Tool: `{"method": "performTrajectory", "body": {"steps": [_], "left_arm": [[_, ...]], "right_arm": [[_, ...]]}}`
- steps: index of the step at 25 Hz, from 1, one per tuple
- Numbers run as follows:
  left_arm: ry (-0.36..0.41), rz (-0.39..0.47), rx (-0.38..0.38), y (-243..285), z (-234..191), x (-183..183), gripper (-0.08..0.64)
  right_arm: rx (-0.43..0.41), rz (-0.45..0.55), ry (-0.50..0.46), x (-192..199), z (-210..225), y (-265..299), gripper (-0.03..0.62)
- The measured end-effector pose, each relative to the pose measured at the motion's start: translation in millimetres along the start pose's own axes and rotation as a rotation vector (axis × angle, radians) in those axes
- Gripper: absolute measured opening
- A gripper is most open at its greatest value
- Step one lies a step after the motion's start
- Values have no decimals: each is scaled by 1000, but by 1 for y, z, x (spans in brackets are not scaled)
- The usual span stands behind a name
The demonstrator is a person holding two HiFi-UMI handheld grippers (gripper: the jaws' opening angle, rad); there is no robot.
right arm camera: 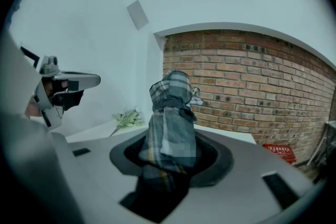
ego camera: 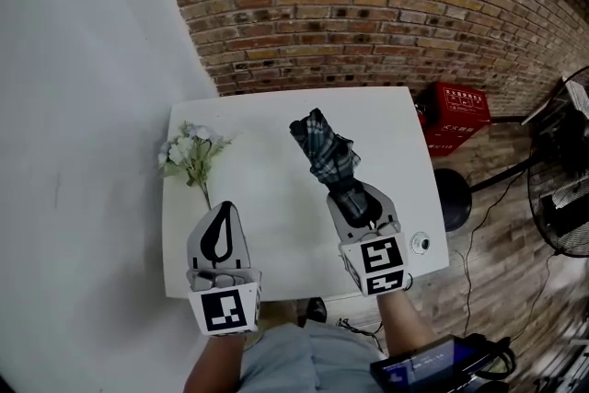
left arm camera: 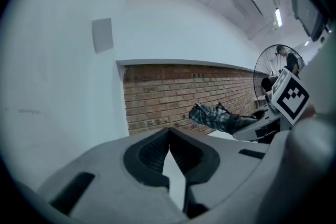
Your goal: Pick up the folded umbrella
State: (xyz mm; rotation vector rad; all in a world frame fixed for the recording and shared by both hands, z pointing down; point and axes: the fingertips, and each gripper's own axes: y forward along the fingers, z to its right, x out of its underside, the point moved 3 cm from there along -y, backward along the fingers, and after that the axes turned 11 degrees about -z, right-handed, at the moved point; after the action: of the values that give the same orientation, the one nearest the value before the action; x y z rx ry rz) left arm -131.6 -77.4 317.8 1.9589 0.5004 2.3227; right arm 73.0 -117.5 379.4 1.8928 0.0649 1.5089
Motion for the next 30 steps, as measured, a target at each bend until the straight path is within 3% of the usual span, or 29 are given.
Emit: {"method": "performTrajectory", "body": {"steps": [11, 18, 30], "left_arm": [[56, 86, -28, -26, 6, -22, 8], [27, 100, -32, -44, 19, -39, 8], [41, 165, -41, -81, 37, -58, 8]], "right_arm": [[22, 64, -11, -12, 3, -39, 187], [38, 125, -20, -27, 11, -69, 187], [53, 226, -44, -41, 7, -118, 187]]}}
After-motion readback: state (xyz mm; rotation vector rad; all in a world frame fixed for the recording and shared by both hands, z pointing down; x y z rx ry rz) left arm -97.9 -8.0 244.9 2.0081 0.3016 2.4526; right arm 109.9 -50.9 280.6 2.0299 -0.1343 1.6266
